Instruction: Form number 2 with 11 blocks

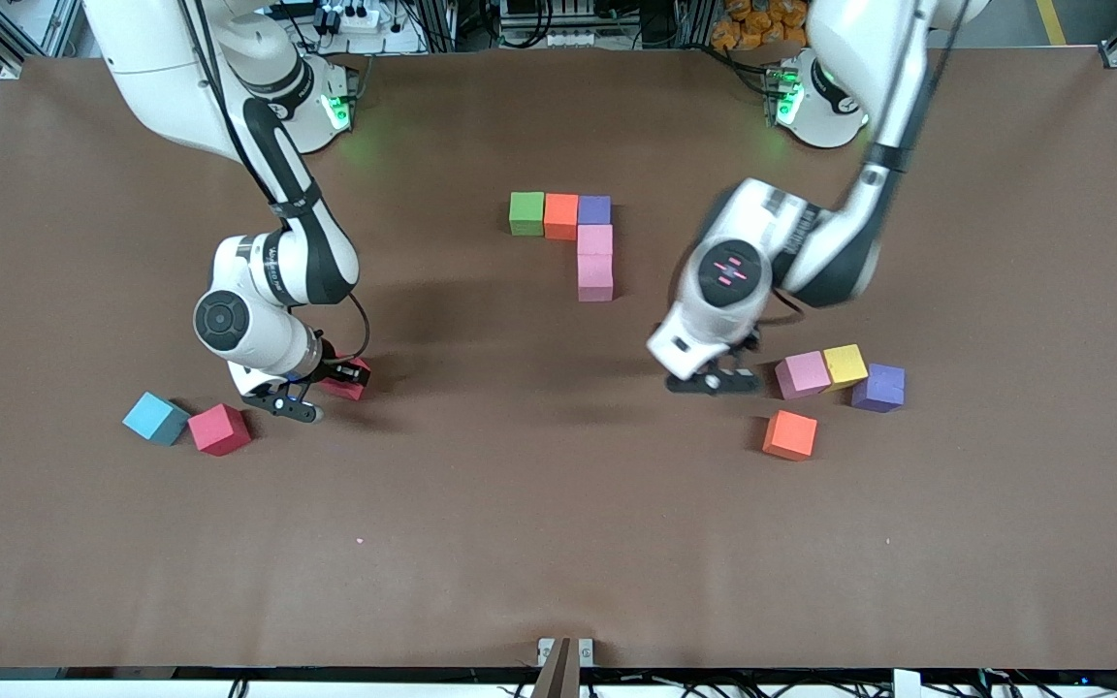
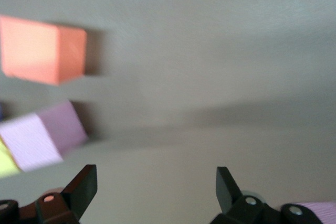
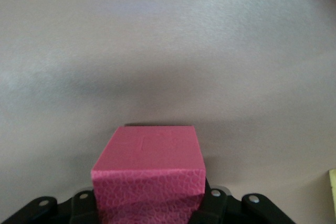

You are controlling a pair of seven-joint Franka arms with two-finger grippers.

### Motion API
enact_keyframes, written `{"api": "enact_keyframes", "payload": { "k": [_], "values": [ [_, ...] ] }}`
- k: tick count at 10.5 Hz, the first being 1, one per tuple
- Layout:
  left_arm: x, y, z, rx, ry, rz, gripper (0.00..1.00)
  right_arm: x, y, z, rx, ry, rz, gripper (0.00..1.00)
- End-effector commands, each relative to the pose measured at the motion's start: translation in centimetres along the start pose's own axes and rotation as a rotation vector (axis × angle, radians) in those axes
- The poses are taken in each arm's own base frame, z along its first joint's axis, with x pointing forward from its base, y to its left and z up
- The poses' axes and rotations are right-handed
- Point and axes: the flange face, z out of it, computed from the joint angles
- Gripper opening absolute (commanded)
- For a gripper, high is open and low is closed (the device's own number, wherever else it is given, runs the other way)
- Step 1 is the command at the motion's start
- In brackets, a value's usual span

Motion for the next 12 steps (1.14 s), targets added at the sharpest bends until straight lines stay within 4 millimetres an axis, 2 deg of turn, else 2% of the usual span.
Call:
{"api": "enact_keyframes", "payload": {
  "k": [1, 2, 3, 5, 7, 9, 12],
  "values": [
    [0.5, -3.7, -0.4, 0.024, 0.016, 0.280, 1.00, -0.9, -0.4, -2.9, 0.039, -0.047, -0.207, 0.36],
    [1.0, -6.0, -0.4, 0.022, 0.018, 0.381, 1.00, -1.5, -0.7, -3.7, 0.046, -0.076, -0.318, 0.36],
    [0.9, -7.6, 0.4, 0.018, 0.014, 0.491, 1.00, -2.9, -2.7, -4.1, 0.045, -0.090, -0.419, 0.36],
    [0.5, -10.6, 2.5, 0.014, 0.025, 0.668, 1.00, -7.7, -9.9, -3.9, 0.011, -0.094, -0.595, 0.37],
    [-1.0, -12.3, 4.1, 0.014, 0.049, 0.757, 1.00, -12.1, -15.3, -3.6, -0.065, -0.073, -0.783, 0.40],
    [-2.1, -13.0, 4.8, 0.010, 0.045, 0.792, 1.00, -17.1, -19.8, -2.7, -0.131, -0.063, -1.001, 0.40],
    [-3.4, -12.8, 5.9, 0.007, 0.040, 0.806, 1.00, -22.1, -23.9, -2.1, -0.172, -0.010, -1.321, 0.40]
  ]
}}
